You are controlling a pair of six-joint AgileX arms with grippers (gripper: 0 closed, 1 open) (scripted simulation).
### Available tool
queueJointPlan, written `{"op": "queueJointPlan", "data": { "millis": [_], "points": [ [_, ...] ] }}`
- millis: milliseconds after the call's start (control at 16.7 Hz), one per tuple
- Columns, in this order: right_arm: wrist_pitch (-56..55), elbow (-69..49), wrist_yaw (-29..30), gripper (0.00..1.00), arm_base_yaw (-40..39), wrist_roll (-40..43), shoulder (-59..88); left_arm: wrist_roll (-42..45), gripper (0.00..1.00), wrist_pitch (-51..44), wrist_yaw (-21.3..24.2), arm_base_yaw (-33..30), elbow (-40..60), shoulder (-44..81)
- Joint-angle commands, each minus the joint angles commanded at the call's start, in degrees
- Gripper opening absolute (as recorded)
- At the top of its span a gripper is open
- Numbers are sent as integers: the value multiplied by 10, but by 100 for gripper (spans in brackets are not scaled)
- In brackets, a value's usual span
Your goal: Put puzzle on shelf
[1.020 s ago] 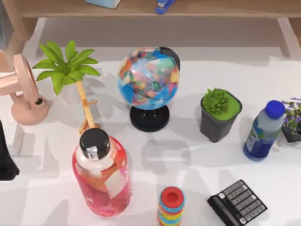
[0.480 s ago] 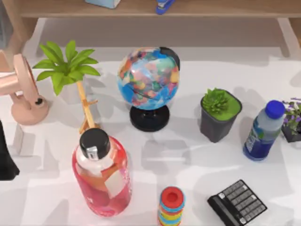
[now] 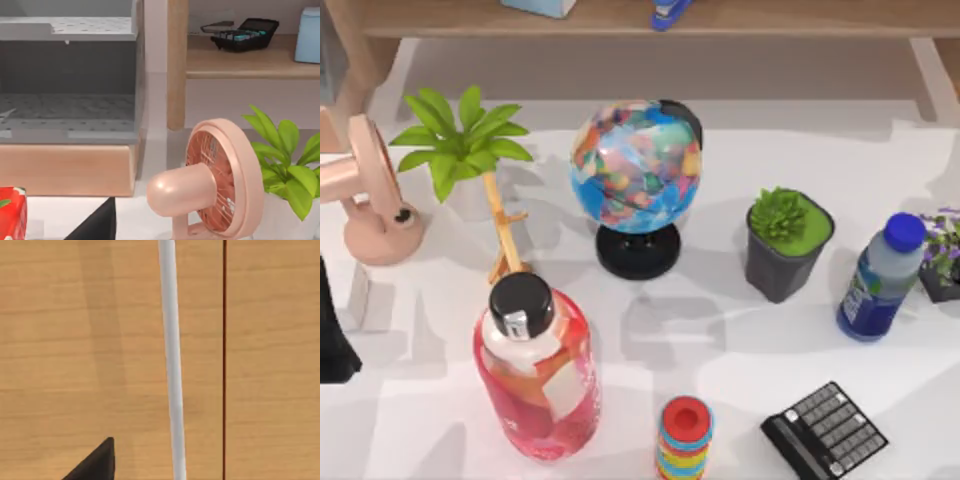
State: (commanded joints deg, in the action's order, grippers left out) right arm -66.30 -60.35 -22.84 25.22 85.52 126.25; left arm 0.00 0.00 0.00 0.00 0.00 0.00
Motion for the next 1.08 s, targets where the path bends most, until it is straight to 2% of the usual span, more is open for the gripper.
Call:
{"op": "queueJointPlan", "data": {
  "millis": [240,600,1080],
  "points": [
    [-29,-26,-14,100,11,37,56,0,100,0,0,0,0,0],
    [-27,-26,-12,100,8,37,56,0,100,0,0,0,0,0],
    [7,-92,0,100,-3,38,86,0,100,0,0,0,0,0]
  ]
}}
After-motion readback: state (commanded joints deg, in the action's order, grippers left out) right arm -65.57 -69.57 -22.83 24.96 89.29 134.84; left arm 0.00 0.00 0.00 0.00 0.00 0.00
